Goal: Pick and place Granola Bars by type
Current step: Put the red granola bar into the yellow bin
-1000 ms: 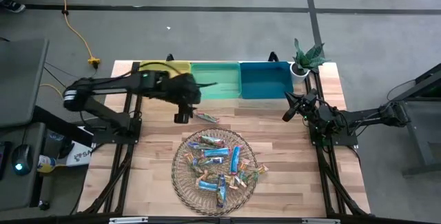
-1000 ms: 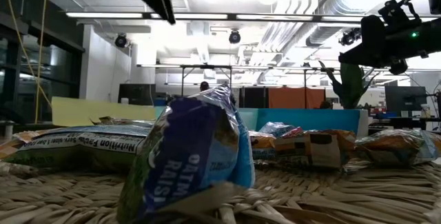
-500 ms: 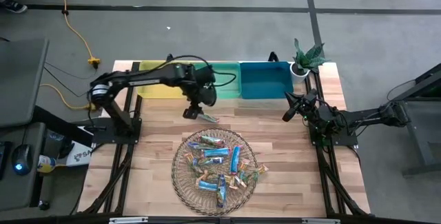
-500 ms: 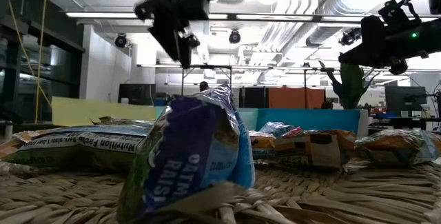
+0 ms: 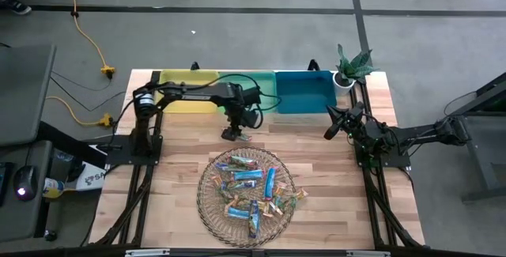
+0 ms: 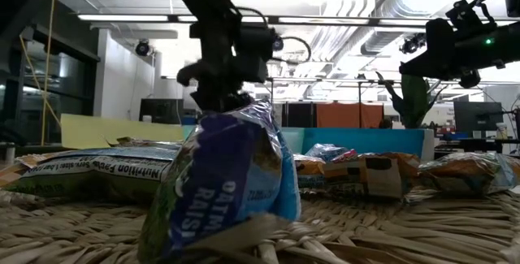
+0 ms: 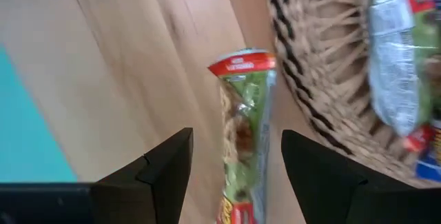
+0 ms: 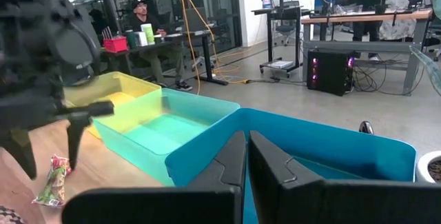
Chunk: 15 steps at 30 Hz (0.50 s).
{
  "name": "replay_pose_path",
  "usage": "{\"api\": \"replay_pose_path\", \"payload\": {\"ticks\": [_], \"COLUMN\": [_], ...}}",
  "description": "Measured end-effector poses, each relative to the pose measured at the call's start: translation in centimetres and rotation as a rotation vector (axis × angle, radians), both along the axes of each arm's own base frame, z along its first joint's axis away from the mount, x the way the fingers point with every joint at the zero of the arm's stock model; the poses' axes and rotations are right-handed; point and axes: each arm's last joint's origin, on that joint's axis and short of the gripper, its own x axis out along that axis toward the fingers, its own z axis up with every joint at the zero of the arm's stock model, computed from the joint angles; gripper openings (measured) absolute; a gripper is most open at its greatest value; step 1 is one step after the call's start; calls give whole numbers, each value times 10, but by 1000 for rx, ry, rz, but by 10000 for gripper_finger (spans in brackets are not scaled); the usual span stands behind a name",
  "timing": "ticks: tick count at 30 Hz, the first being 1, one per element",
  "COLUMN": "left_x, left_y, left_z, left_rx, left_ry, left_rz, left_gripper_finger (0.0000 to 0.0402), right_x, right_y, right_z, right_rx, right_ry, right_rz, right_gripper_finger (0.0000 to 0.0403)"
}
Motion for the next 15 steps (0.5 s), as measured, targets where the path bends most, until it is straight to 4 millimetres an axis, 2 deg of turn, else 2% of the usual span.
{"api": "replay_pose_path", "payload": {"ticks": [15], "left_x": [8], "left_y": [2], "left_z": [-25], "left_rx": [7], "left_ry": [30], "left_rz": [-53], "left_gripper_finger": [218], "right_x": [0], "right_y": [0], "right_z": [0], "right_rx": [0], "right_ry": [0], "right_rz": [7], "right_gripper_finger": [0]}}
